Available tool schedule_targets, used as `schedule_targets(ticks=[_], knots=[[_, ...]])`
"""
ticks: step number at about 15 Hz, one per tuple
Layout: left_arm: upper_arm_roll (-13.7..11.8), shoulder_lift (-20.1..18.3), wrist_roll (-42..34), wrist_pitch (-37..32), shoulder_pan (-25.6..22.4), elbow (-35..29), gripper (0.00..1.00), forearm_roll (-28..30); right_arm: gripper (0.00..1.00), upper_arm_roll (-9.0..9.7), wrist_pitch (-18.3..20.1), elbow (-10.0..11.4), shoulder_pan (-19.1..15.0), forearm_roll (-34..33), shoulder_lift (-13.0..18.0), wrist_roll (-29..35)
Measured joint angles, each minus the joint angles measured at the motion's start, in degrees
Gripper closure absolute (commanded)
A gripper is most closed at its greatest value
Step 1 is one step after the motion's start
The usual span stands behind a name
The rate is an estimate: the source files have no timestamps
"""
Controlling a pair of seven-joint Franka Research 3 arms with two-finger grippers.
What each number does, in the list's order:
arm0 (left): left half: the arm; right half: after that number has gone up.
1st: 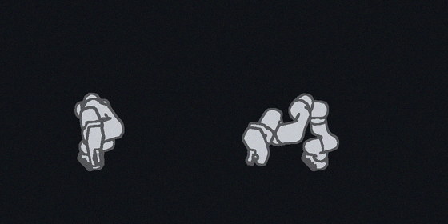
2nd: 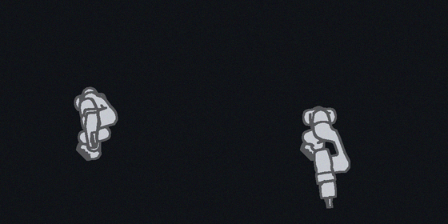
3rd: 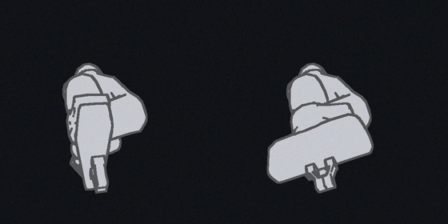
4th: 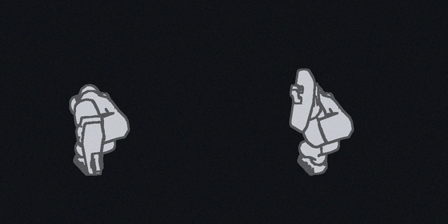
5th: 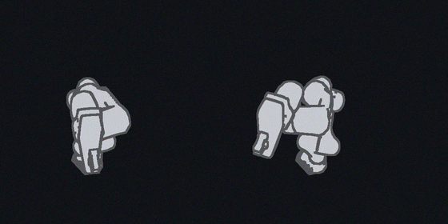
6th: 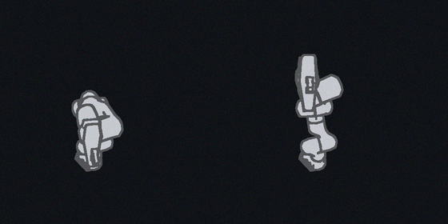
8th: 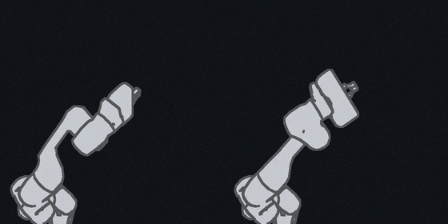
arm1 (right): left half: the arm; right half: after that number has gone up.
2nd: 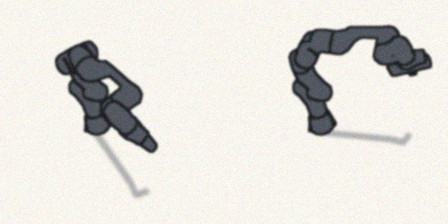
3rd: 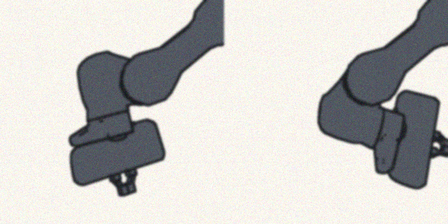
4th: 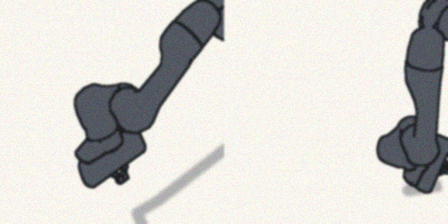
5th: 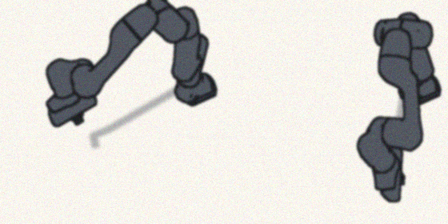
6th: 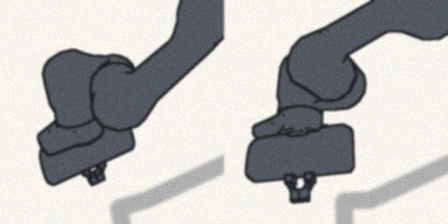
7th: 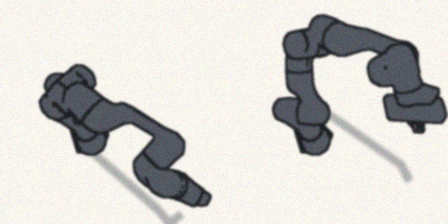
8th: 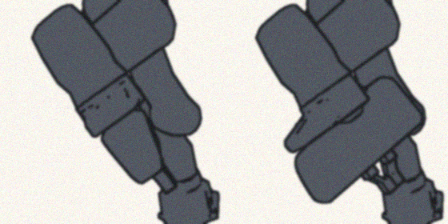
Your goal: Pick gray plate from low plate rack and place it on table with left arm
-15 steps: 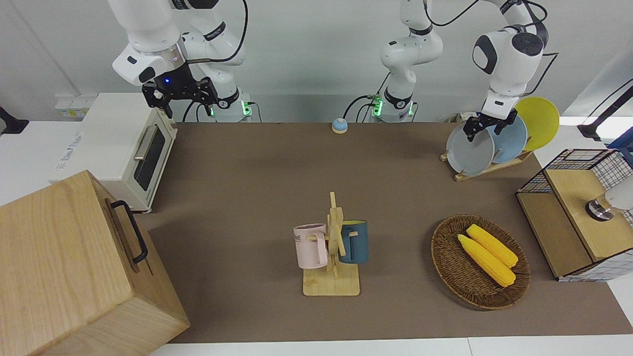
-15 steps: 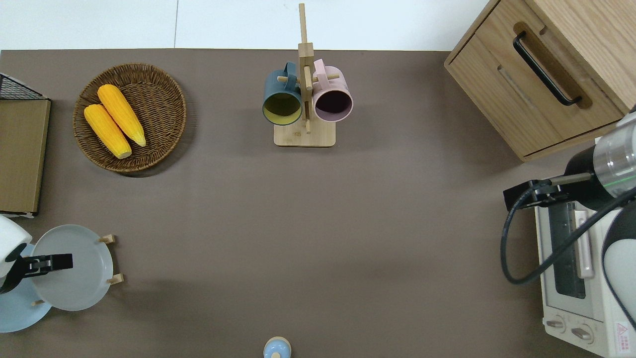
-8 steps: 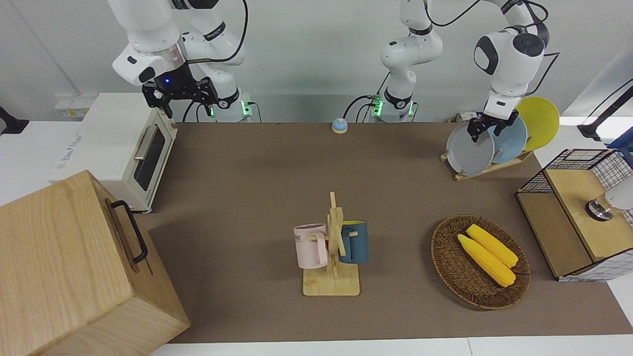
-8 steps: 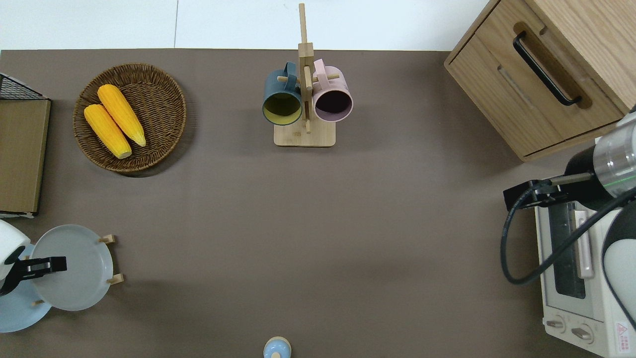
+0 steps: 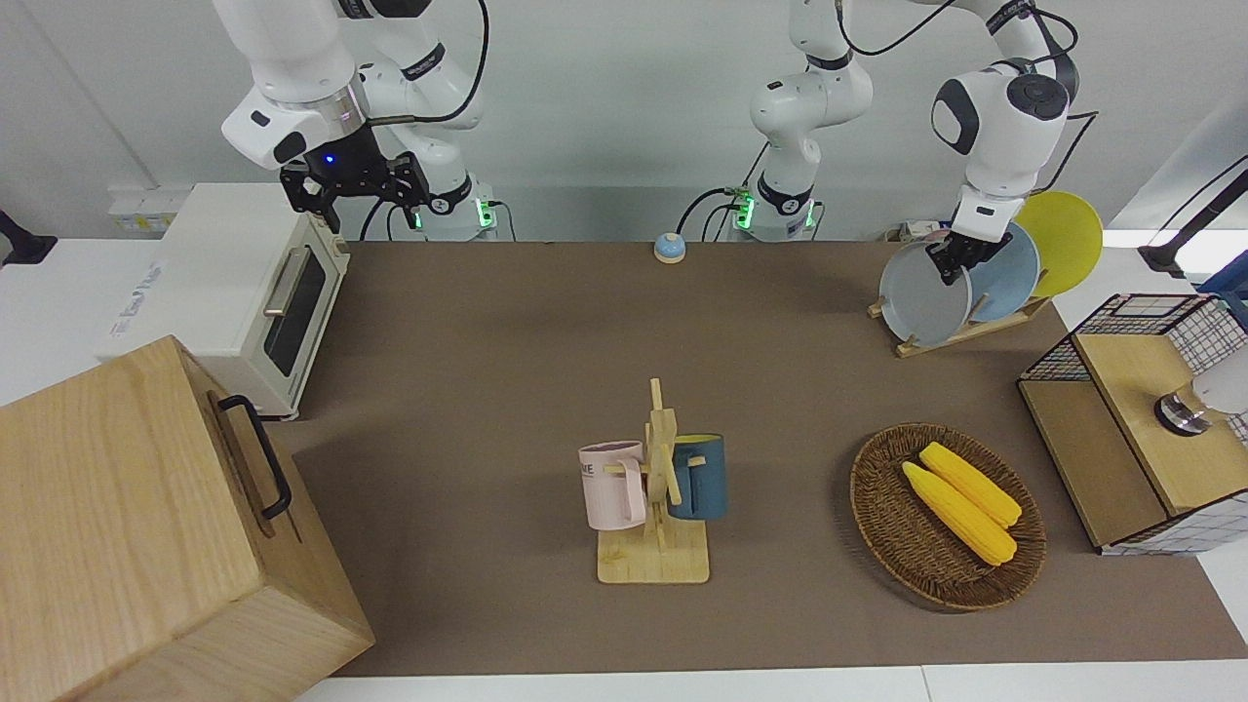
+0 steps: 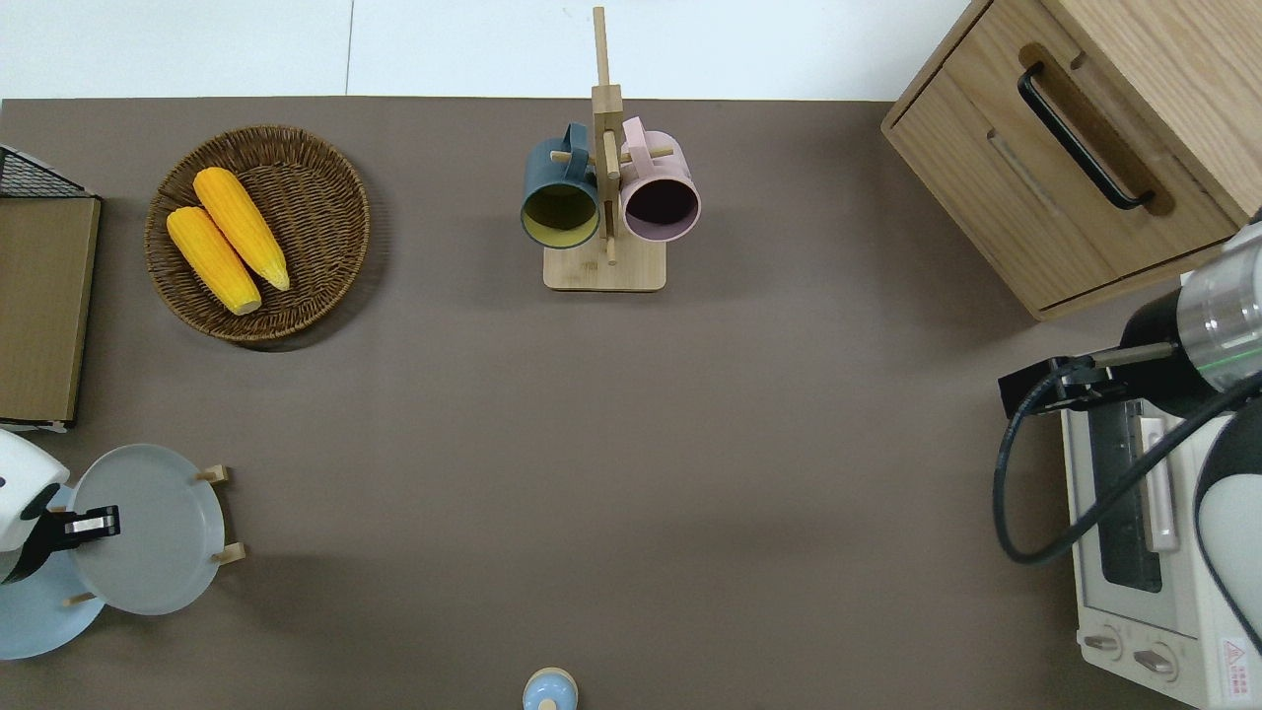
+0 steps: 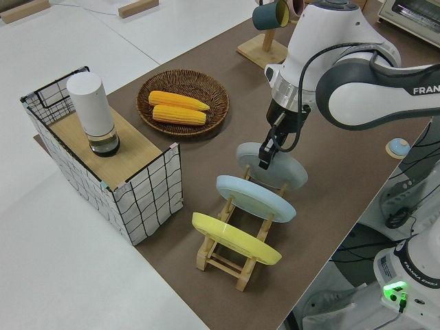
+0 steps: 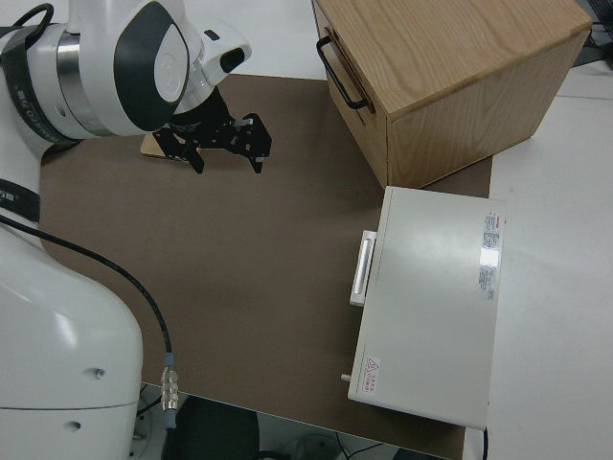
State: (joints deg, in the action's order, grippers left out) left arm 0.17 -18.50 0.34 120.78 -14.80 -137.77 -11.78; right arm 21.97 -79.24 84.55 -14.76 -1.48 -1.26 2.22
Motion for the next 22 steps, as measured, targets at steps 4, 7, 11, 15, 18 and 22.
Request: schedule_targets(ticks=[4,7,11,15,18,22], knots=[[0.04,-0.20,0.01,0.10,0.00,0.11,0.90,0.00,0.017,0.00,0.00,0.00,0.00,0.00,0.00,0.00],[0.04,-0.39,0.01,-0.23,0.00,0.46,0.90,-0.02,0.017,0.00,0.00,0.00,0.00,0.00,0.00,0.00],[0.26,-0.53,-0.03,-4.46,0.08,3.86,0.90,-0.14,0.017,0.00,0.00,0.00,0.00,0.00,0.00,0.00],[1.08,-0.69,-0.03,-11.19,0.27,9.50,0.90,-0.15,0.017,0.00,0.00,0.00,0.00,0.00,0.00,0.00],[1.35,-0.77,-0.09,-14.91,0.61,13.15,0.90,-0.11,0.017,0.00,0.00,0.00,0.00,0.00,0.00,0.00],[1.53,-0.73,-0.42,-15.47,2.38,14.12,0.90,3.96,0.017,0.00,0.00,0.00,0.00,0.00,0.00,0.00]])
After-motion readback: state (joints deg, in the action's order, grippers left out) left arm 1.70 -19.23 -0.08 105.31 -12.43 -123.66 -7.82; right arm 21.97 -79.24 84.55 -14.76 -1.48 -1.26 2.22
